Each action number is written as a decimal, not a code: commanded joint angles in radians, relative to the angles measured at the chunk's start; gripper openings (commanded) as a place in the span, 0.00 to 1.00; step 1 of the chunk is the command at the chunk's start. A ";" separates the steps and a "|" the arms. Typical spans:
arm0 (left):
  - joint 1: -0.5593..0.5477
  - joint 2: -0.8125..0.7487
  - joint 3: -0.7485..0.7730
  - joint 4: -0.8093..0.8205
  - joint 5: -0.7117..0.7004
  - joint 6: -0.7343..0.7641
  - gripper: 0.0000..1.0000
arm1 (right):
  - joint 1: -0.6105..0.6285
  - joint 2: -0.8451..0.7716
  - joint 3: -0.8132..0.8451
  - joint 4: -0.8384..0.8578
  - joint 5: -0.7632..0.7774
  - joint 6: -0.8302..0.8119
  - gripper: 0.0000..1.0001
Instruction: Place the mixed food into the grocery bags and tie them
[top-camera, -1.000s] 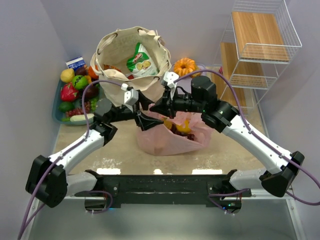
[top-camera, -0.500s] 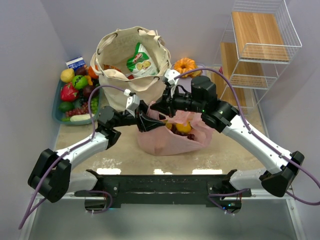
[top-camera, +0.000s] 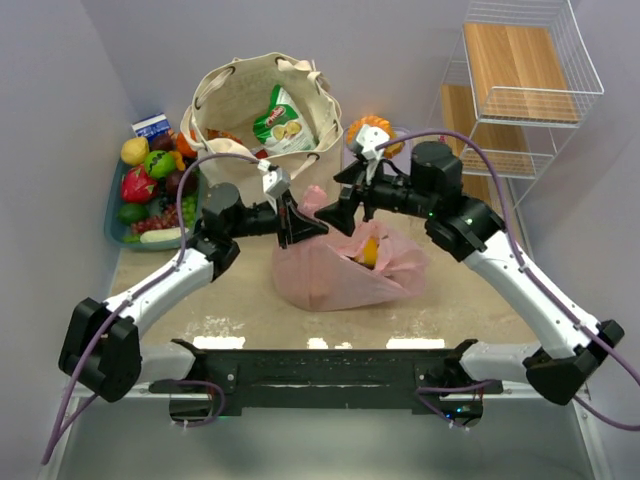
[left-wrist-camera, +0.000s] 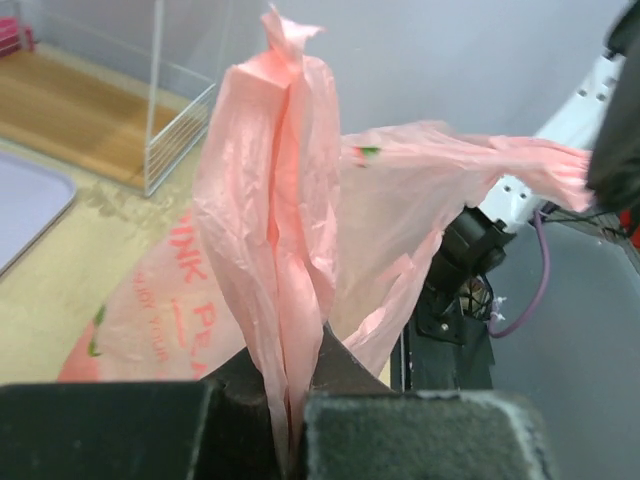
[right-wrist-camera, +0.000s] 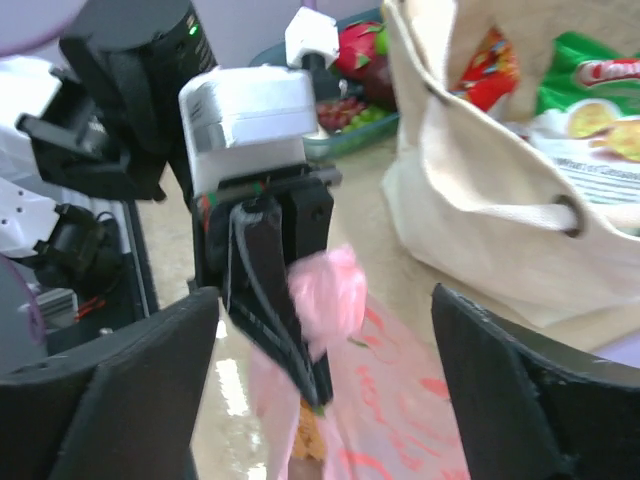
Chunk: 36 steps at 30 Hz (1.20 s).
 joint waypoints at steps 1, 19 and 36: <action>0.079 0.022 0.163 -0.410 0.004 0.143 0.00 | -0.052 -0.105 0.047 -0.072 -0.093 -0.112 0.95; 0.238 0.112 0.258 -0.705 0.236 0.376 0.00 | -0.095 -0.217 0.051 -0.302 -0.293 -0.270 0.97; 0.256 0.100 0.238 -0.662 0.249 0.344 0.00 | -0.095 -0.337 -0.078 -0.425 -0.054 -0.196 0.82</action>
